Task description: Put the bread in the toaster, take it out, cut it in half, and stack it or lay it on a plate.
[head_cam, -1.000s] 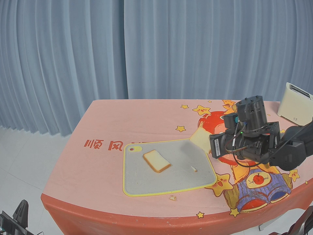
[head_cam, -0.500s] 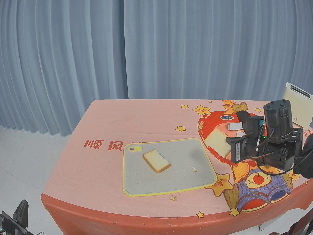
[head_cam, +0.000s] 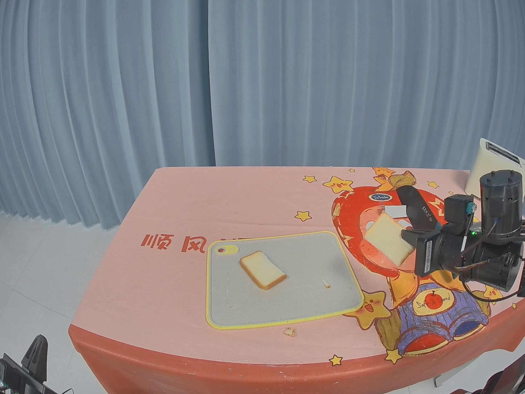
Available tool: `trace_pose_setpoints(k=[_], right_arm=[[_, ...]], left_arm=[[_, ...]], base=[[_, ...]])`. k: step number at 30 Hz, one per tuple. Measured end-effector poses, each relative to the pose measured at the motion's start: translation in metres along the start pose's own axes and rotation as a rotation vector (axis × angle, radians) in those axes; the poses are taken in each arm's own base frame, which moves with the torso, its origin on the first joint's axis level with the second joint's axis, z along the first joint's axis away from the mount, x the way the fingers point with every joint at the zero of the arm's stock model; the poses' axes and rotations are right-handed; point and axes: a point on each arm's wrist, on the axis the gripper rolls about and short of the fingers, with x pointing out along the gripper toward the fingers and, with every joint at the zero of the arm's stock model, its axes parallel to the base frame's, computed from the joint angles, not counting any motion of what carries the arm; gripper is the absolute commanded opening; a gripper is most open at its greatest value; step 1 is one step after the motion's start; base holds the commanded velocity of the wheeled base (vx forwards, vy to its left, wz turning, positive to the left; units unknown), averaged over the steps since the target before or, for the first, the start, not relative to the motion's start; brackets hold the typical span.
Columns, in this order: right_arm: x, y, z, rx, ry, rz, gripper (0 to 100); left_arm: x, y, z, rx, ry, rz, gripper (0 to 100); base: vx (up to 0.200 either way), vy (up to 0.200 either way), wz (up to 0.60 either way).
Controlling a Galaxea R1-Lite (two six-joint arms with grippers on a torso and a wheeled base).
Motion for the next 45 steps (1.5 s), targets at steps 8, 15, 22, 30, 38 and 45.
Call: trace_pose_setpoints(k=[8,15,22,30,38,45], right_arm=[[-0.013,-0.011,-0.003,0.022,-0.025,-0.019,0],[-0.025,-0.021,-0.008,0.044,-0.043,-0.019,0],[-0.041,-0.03,-0.025,0.053,-0.039,-0.013,0],[-0.06,-0.035,-0.049,0.052,-0.03,0.014,0],[-0.067,-0.037,-0.054,0.048,-0.042,0.014,0],[-0.07,-0.038,-0.056,0.047,-0.051,0.008,0]], left_arm=[[0.0,0.0,0.0,0.0,0.0,0.0,0],[0.0,0.0,0.0,0.0,0.0,0.0,0],[0.0,0.0,0.0,0.0,0.0,0.0,0],[0.0,0.0,0.0,0.003,0.0,0.0,0],[0.0,0.0,0.0,0.0,0.0,0.002,0],[0.0,0.0,0.0,-0.001,0.0,0.002,0]], base=[[0.0,0.0,0.0],[0.0,0.0,0.0],[0.0,0.0,0.0],[0.0,0.0,0.0],[0.0,0.0,0.0],[0.0,0.0,0.0]])
